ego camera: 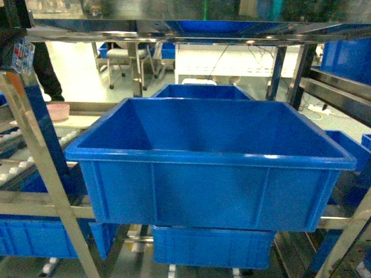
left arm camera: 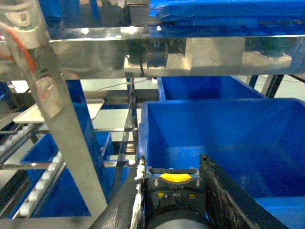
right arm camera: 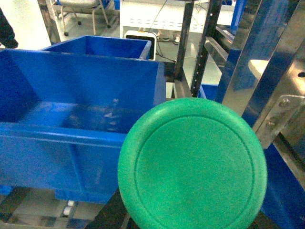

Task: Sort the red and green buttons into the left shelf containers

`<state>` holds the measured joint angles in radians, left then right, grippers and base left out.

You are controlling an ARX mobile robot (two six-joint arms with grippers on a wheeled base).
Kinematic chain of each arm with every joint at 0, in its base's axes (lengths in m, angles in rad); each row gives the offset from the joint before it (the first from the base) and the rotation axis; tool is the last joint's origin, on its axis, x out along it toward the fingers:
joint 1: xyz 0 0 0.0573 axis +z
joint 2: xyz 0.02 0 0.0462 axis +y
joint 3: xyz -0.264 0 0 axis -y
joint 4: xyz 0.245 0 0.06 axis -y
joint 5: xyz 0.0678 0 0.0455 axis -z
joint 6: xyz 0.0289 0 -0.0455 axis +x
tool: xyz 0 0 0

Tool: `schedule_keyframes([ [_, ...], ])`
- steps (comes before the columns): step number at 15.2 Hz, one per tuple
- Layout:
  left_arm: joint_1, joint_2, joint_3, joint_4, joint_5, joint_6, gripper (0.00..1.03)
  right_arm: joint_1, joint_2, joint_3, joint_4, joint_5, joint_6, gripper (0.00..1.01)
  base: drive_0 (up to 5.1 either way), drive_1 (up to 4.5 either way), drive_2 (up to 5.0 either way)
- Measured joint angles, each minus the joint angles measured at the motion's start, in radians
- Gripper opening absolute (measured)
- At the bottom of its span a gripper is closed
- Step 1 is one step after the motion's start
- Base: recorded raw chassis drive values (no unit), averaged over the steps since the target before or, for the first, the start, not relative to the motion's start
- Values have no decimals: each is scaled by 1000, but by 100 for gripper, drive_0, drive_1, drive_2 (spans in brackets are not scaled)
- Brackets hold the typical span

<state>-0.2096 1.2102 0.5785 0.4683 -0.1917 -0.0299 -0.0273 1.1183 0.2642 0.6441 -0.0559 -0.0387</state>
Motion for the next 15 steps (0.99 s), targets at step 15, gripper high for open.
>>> schedule_keyframes([
  [15,2,5,0,0,0,0,28,109,200,77,45,27,-8,27,124,125,-226],
])
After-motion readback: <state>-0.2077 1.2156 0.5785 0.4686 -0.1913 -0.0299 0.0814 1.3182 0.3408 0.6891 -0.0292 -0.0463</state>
